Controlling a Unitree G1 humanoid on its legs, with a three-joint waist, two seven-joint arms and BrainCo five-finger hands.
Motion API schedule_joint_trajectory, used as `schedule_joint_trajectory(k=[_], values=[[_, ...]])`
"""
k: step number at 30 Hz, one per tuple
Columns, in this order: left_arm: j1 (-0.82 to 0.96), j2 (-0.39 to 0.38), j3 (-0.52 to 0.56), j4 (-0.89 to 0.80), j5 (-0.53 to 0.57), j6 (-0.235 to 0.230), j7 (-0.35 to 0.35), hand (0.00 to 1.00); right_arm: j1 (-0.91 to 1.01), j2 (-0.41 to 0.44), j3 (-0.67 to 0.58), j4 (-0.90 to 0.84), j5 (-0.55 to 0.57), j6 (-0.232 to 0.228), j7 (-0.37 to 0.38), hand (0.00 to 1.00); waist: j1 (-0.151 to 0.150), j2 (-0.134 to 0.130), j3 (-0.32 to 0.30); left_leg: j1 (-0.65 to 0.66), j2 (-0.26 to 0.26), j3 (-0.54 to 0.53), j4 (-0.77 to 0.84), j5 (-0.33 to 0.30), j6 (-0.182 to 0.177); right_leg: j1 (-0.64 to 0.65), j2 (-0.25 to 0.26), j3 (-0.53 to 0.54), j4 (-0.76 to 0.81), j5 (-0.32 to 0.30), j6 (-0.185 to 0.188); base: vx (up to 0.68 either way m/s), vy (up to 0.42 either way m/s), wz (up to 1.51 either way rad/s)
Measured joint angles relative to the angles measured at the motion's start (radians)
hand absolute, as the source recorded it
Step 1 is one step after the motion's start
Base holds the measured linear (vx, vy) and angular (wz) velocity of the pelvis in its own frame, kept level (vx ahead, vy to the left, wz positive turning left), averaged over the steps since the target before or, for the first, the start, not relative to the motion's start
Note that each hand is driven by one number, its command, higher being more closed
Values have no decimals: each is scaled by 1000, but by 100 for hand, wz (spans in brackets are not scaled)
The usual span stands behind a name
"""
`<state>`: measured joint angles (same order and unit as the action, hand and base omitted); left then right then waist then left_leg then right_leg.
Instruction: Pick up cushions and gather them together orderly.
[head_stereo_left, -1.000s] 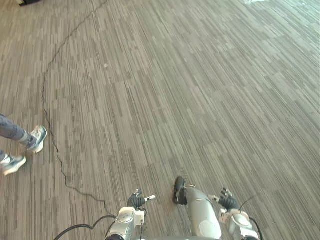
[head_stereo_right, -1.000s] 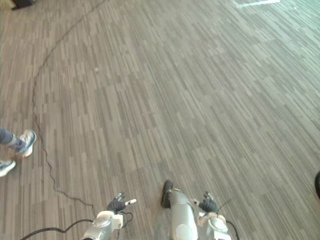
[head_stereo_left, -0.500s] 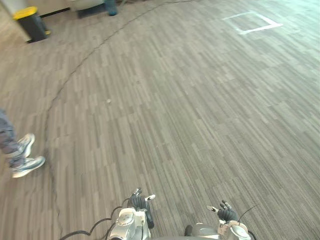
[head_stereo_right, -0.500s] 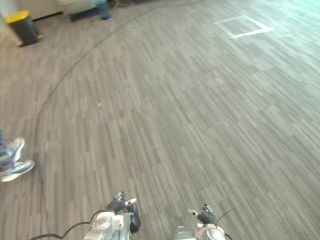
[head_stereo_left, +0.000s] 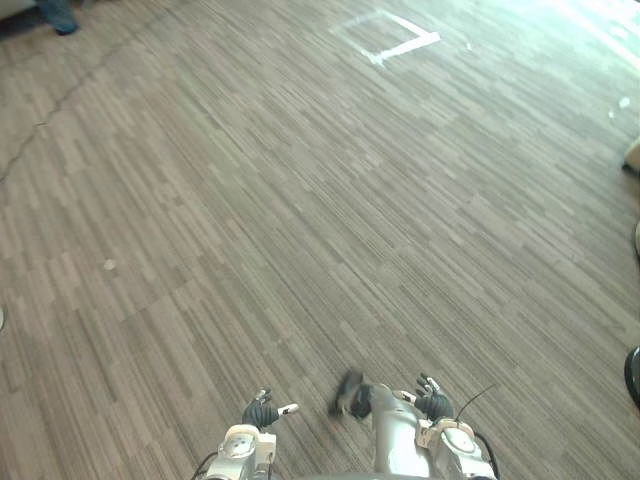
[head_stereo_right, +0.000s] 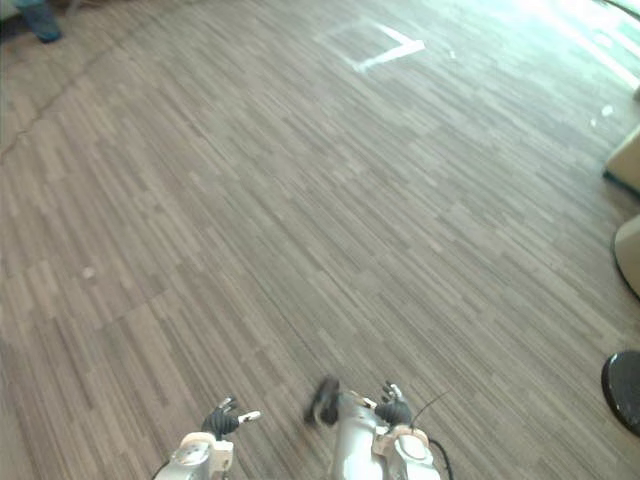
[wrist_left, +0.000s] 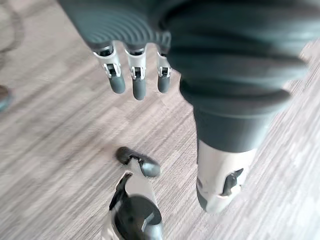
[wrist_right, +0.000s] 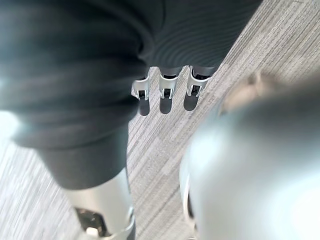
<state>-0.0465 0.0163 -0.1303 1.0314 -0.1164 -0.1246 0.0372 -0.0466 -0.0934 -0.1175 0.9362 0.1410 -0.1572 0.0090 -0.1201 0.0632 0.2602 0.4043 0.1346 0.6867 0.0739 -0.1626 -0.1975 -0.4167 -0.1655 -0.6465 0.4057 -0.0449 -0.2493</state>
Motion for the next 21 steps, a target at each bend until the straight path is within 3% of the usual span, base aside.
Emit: schedule_joint_trajectory(k=[1,2,3,4,5,6,9,11,12,13,14,16,17,18,19,20,21], values=[[-13,-2,-8,8,11,0,0,0,5,-14,0,-3,-5,0,3,0,-7,-7,-3,20,15,-12,70,54,-40,1,-21,25,107,-84,30,561,-143,-27],[-18,-1,-9,14,20,-1,0,0,11,-19,6,-3,-12,4,10,0,-11,-11,-5,-12,76,-30,242,68,-26,35,-20,31,133,-138,67,445,-175,-20],[-21,1,-8,17,27,-1,0,0,18,-19,10,0,-14,7,12,0,-11,-7,-5,-59,150,-42,425,115,17,75,-5,33,119,-162,84,384,-179,-29],[-21,0,-3,19,35,-1,0,0,25,-4,14,5,-12,11,10,0,-5,-2,-2,-133,252,-41,689,96,79,142,44,51,66,-175,94,335,-144,-51],[-13,-2,7,19,36,-1,0,0,28,1,12,23,-10,12,10,0,-1,-7,-2,-215,286,-70,860,37,82,211,83,77,1,-172,101,330,-123,-58],[-5,-5,15,19,36,0,-1,0,36,5,9,27,-4,15,9,0,0,-9,-2,-273,288,-99,912,5,72,263,103,85,-54,-170,104,322,-84,-56],[15,-3,28,9,35,1,-1,0,54,12,10,41,17,22,9,0,18,-41,5,-453,233,-108,827,-66,100,410,147,174,-182,-158,127,325,-58,-72],[23,-1,51,-35,33,-17,0,0,56,9,9,63,17,27,8,0,63,-47,8,-539,141,-164,530,-70,105,467,153,268,-215,-169,151,348,18,-132],[27,-5,67,-40,31,-21,1,0,55,8,9,62,16,28,8,0,65,-41,5,-559,103,-217,389,-49,104,492,154,294,-230,-174,160,368,68,-123],[35,-7,78,-43,24,-24,2,0,61,8,5,61,18,27,5,0,65,-34,1,-574,67,-284,212,-4,76,522,157,332,-248,-183,174,400,116,-113],[43,-11,80,-49,14,-27,4,0,67,4,7,61,16,23,-1,0,66,-17,-9,-605,61,-342,102,28,29,551,174,375,-277,-192,190,422,167,-114],[43,-14,82,-50,9,-30,4,0,73,2,7,62,16,22,-9,0,67,-2,-13,-641,78,-350,84,37,39,614,192,424,-317,-210,212,469,227,-97],[44,-13,85,-49,7,-30,3,0,79,5,7,62,15,19,-10,0,72,-3,-16,-642,77,-352,92,62,68,645,190,454,-318,-237,227,449,254,-95],[46,-4,94,-49,7,-34,3,0,92,14,9,62,13,20,-9,0,80,-33,-36,-640,58,-373,143,130,92,649,161,494,-278,-283,251,752,388,-88],[54,9,97,-48,8,-34,2,0,114,26,11,62,11,17,-10,0,75,-82,-76,-652,19,-370,204,135,113,630,105,506,-197,-341,280,678,297,-77],[47,8,95,-41,8,-35,2,0,123,35,10,64,12,14,-9,0,72,-102,-82,-649,1,-365,245,119,132,588,74,516,-63,-365,310,814,322,-60],[36,20,91,-26,8,-33,2,0,104,47,7,64,11,14,-5,0,67,-143,-78,-606,-25,-335,265,59,154,443,-4,522,274,-323,359,661,228,-42]])
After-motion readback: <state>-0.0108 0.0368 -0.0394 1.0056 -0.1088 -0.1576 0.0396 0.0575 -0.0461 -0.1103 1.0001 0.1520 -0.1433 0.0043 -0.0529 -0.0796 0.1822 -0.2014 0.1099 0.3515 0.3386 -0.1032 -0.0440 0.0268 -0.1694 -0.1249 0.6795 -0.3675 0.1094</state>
